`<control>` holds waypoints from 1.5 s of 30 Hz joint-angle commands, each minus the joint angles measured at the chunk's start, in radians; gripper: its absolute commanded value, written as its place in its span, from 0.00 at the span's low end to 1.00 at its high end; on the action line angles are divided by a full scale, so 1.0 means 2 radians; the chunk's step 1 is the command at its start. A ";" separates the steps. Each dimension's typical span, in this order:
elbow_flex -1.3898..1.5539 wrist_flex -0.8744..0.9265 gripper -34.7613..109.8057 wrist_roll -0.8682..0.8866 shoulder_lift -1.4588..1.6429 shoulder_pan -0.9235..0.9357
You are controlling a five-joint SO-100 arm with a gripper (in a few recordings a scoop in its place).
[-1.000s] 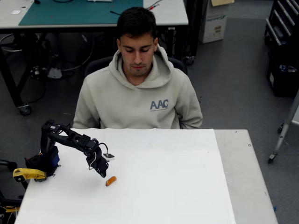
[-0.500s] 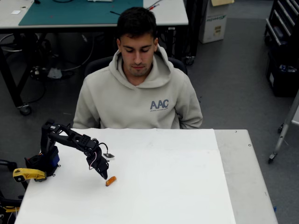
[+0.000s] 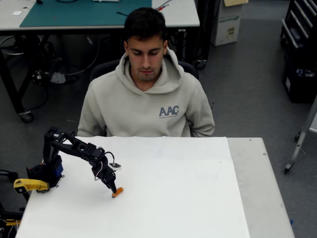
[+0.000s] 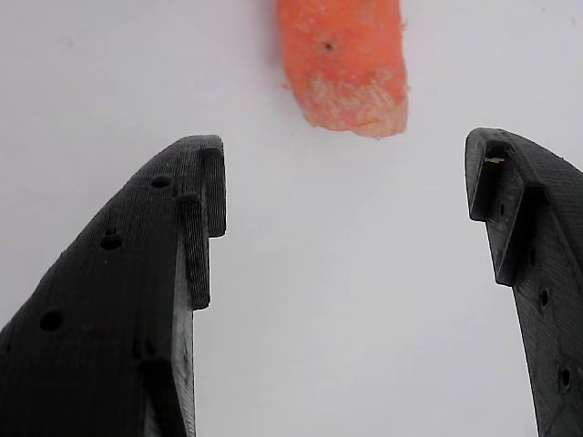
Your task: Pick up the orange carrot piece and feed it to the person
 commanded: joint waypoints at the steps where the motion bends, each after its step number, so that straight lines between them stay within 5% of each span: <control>1: -0.041 -0.001 0.38 -0.002 0.002 0.007; 23: -0.100 -0.001 0.38 -0.002 -0.094 0.008; 32: -0.091 0.000 0.21 0.002 -0.094 0.008; 45: -0.091 0.005 0.22 0.005 -0.087 0.007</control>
